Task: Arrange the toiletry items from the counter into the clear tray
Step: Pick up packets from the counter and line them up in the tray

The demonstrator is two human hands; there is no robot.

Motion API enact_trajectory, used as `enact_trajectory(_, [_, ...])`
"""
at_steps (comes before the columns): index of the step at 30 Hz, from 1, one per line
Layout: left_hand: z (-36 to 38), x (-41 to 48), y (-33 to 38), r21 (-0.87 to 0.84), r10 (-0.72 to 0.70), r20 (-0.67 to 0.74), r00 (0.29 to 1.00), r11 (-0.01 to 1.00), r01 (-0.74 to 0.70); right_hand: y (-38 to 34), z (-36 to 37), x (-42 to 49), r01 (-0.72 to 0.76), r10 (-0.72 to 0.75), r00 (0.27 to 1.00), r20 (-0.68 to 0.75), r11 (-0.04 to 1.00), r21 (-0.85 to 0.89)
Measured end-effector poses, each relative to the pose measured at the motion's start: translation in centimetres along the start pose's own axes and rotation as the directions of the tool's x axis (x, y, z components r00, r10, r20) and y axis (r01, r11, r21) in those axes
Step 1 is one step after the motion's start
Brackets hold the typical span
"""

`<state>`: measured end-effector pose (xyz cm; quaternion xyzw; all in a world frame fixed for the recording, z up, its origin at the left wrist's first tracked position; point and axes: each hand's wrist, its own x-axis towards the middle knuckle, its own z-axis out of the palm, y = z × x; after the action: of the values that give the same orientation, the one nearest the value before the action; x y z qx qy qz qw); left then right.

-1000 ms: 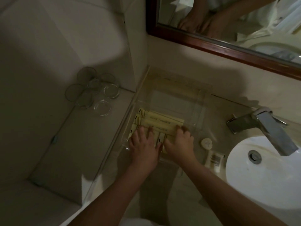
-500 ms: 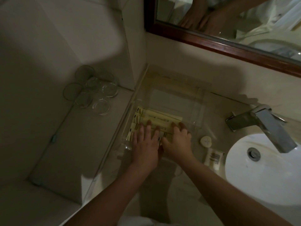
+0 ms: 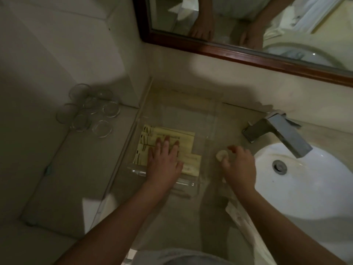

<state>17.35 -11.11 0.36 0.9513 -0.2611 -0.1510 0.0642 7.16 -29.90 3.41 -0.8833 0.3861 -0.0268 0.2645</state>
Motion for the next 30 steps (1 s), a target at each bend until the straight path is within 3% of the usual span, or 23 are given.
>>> enact_trajectory(2, [0.3, 0.2, 0.3, 0.009, 0.012, 0.026, 1.000, 1.000, -0.013, 1.3, -0.1, 0.9, -0.028, 0.035, 0.997, 0.075, 0.996, -0.090])
enact_trajectory(6, [0.0, -0.1, 0.7, -0.048, -0.030, -0.041, 0.999, 0.998, 0.028, 1.4, 0.7, 1.7, 0.101, -0.062, 0.983, 0.173, 0.968, -0.228])
enact_trajectory(10, [-0.6, -0.8, 1.3, -0.117, 0.001, -0.072, 0.997, 0.993, -0.009, 1.3, 1.5, 1.8, 0.167, -0.131, 0.965, 0.227, 0.975, -0.148])
enact_trajectory(15, [-1.3, -1.7, 2.5, -0.312, 0.023, -0.156, 0.988, 0.947, -0.071, 0.6, 1.3, 0.9, 0.105, -0.115, 0.986, 0.123, 0.991, 0.081])
enact_trajectory(18, [-2.0, -1.8, 3.9, -0.533, -0.033, -0.078, 0.996, 0.846, -0.014, -0.4, 1.2, -0.6, 0.162, -0.172, 0.984, 0.046, 0.973, 0.164])
enact_trajectory(21, [-2.8, -0.6, 5.3, -0.715, -0.085, 0.070, 0.994, 0.691, 0.109, -1.7, 0.9, -1.5, 0.269, -0.286, 0.955, 0.075, 0.947, 0.177])
enact_trajectory(24, [-3.7, 1.4, 5.3, -0.810, -0.082, 0.213, 0.974, 0.542, 0.223, -3.1, 0.3, -1.5, 0.416, -0.433, 0.890, 0.143, 0.899, 0.135])
enact_trajectory(26, [-4.1, 2.5, 4.8, -0.806, -0.024, 0.282, 0.959, 0.537, 0.250, -3.5, 0.0, -1.2, 0.475, -0.490, 0.855, 0.171, 0.871, 0.124])
enact_trajectory(28, [-4.2, 3.1, 4.1, -0.813, -0.017, 0.312, 0.950, 0.513, 0.277, -3.2, -0.2, -0.9, 0.440, -0.457, 0.872, 0.174, 0.889, 0.127])
enact_trajectory(30, [-4.0, 3.6, 3.6, -0.853, -0.104, 0.335, 0.937, 0.389, 0.348, -2.3, -0.6, -0.8, 0.328, -0.346, 0.925, 0.157, 0.936, 0.131])
